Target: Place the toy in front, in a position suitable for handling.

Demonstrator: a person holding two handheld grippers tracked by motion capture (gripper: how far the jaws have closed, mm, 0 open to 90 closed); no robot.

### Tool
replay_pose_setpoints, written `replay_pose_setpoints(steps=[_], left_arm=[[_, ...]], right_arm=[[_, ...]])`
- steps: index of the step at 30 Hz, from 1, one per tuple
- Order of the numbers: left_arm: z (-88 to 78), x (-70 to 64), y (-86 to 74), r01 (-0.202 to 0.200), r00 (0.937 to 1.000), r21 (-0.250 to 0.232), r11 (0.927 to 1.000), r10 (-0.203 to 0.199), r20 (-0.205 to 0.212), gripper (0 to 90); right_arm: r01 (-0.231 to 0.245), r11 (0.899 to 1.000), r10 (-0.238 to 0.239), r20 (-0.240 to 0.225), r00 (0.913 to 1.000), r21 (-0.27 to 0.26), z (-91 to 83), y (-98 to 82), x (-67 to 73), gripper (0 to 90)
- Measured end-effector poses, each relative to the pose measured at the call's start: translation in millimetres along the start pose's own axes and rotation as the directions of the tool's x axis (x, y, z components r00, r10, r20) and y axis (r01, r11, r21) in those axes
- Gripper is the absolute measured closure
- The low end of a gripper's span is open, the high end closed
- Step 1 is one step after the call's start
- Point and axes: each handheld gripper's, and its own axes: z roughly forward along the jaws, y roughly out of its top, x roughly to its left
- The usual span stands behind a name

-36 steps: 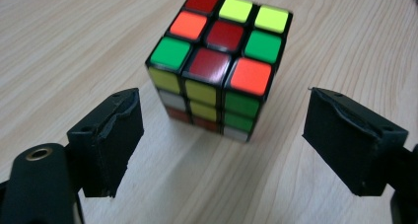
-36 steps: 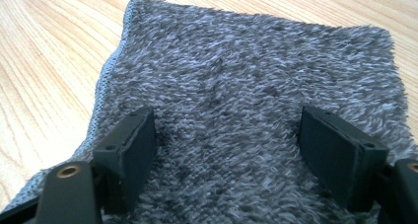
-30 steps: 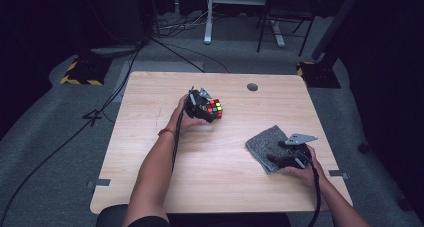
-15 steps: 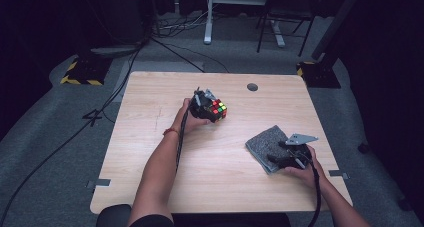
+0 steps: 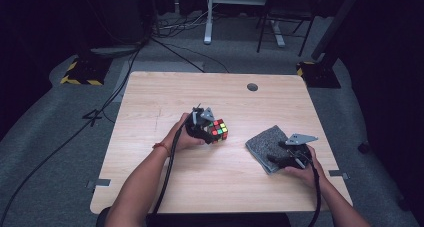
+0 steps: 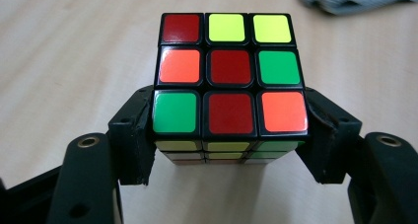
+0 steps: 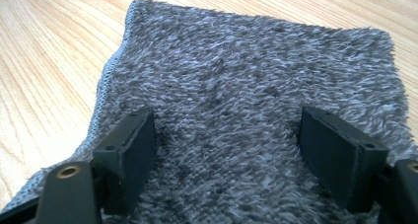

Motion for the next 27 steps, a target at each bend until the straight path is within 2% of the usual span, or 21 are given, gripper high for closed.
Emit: replay_pose_setpoints(steps=[1, 2, 3, 4, 5, 7, 13, 14, 15, 16, 18, 19, 21, 23, 26, 27], left_arm=[[-5.6, -12.0, -6.9, -0.014, 0.9995, -0.001, 0.9999, 0.014, 0.029, 33.3], [-5.6, -12.0, -6.9, -0.014, 0.9995, -0.001, 0.9999, 0.014, 0.029, 33.3], [-8.1, -18.8, -10.2, -0.025, 0.9991, -0.006, 0.9997, 0.026, 0.034, 33.3], [-13.1, -31.5, -17.0, -0.037, 0.9978, -0.012, 0.9993, 0.037, 0.055, 33.3], [-13.1, -31.5, -17.0, -0.037, 0.9978, -0.012, 0.9993, 0.037, 0.055, 33.4], [-18.3, -44.8, -23.4, -0.05, 0.9961, -0.017, 0.9986, 0.051, 0.073, 33.4], [-28.7, -76.5, -37.1, -0.064, 0.9945, -0.033, 0.9974, 0.066, 0.081, 33.3], [-29.9, -80.1, -38.5, -0.07, 0.9937, -0.031, 0.997, 0.073, 0.086, 33.2], [-31.8, -89.6, -41.6, -0.082, 0.9937, -0.027, 0.9963, 0.083, 0.075, 32.2], [-31.8, -89.6, -41.6, -0.082, 0.9937, -0.027, 0.9963, 0.083, 0.075, 31.0], [-32.2, -96.9, -44.7, -0.081, 0.9949, -0.005, 0.9967, 0.081, 0.061, 27.7], [-32.2, -99.6, -46.4, -0.079, 0.9953, 0.0, 0.9969, 0.079, 0.055, 24.2], [-33.2, -102.7, -51.3, -0.035, 0.998, -0.025, 0.9991, 0.037, 0.052, 19.3], [-32.7, -103.1, -52.5, -0.01, 0.9988, -0.033, 0.9994, 0.011, 0.047, 15.6], [-29.9, -101.1, -51.8, 0.027, 0.9985, -0.047, 0.9985, -0.025, 0.048, 15.6], [-29.0, -100.2, -51.3, 0.034, 0.9985, -0.044, 0.9985, -0.032, 0.044, 15.6]], right_arm=[[0.002, 1.0, -0.002, 0.0, 1.0, 0.003, 0.0, 0.3, 0.0, 23.0], [0.001, 1.0, -0.001, -0.001, 1.0, 0.002, 0.0, 0.4, 0.0, 23.0], [0.003, 1.0, -0.003, -0.002, 1.0, 0.005, -0.1, 0.5, 0.1, 23.0], [0.004, 1.0, -0.004, -0.003, 1.0, 0.007, -0.3, 0.6, 0.4, 23.0], [0.004, 1.0, -0.004, -0.003, 1.0, 0.007, -0.3, 0.6, 0.4, 23.0], [0.01, 1.0, -0.01, -0.01, 0.9999, 0.013, -0.7, 1.1, 1.3, 23.0], [0.056, 0.998, -0.053, -0.062, 0.9967, 0.043, -4.1, 1.6, 12.4, 23.0], [0.075, 0.996, -0.071, -0.08, 0.9942, 0.051, -5.4, 1.5, 16.8, 23.0], [0.105, 0.992, -0.097, -0.112, 0.989, 0.064, -7.7, 1.2, 24.5, 23.1], [0.105, 0.992, -0.097, -0.112, 0.989, 0.064, -7.7, 1.2, 24.5, 23.1], [0.139, 0.987, -0.127, -0.142, 0.9816, 0.075, -10.2, 1.1, 32.0, 23.4], [0.148, 0.986, -0.135, -0.152, 0.9792, 0.08, -11.2, 1.3, 34.4, 23.7], [0.163, 0.983, -0.148, -0.168, 0.9746, 0.08, -15.0, 2.4, 40.0, 25.1], [0.168, 0.984, -0.154, -0.182, 0.9711, 0.061, -19.0, 4.7, 44.1, 25.7], [0.18, 0.983, -0.174, -0.161, 0.9714, 0.021, -23.2, 12.0, 49.0, 25.9], [0.187, 0.982, -0.185, -0.133, 0.9738, 0.008, -22.6, 16.7, 51.1, 26.0]])
